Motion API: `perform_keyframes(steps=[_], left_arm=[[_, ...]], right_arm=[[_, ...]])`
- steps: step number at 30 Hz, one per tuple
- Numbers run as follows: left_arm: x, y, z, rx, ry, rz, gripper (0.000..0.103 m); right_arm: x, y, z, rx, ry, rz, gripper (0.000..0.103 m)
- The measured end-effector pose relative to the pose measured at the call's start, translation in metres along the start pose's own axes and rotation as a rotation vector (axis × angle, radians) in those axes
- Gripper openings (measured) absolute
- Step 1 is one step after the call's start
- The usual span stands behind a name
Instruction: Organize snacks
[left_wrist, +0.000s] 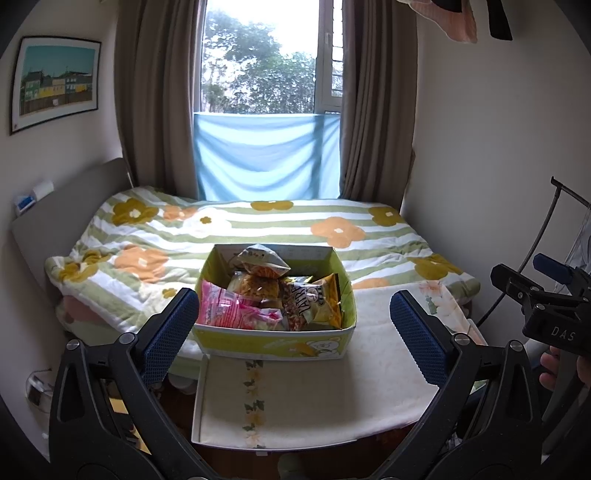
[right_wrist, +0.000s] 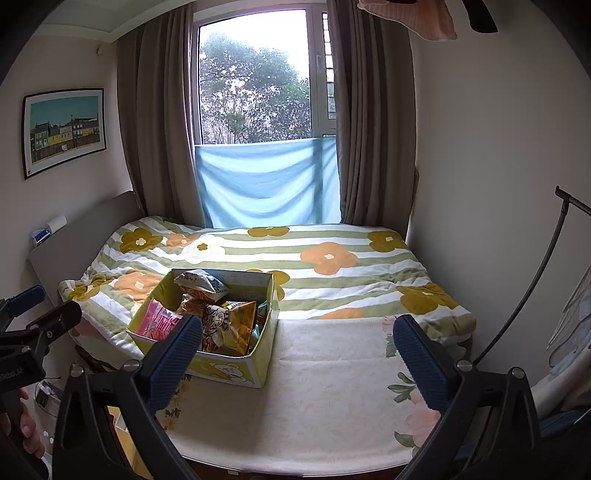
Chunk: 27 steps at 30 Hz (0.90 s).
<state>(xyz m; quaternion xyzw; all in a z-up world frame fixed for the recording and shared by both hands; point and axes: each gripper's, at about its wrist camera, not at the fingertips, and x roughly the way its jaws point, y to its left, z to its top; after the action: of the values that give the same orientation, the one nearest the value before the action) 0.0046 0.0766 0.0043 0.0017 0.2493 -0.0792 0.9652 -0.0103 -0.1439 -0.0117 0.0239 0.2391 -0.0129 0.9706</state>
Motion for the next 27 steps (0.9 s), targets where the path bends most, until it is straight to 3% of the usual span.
perform_keyframes(steps=[27], left_arm=[[0.016,0.003,0.007,-0.005,0.010,0.007,0.103]], right_arm=[[0.011,-0.001,0.006,0.022,-0.001,-0.025,0.103]])
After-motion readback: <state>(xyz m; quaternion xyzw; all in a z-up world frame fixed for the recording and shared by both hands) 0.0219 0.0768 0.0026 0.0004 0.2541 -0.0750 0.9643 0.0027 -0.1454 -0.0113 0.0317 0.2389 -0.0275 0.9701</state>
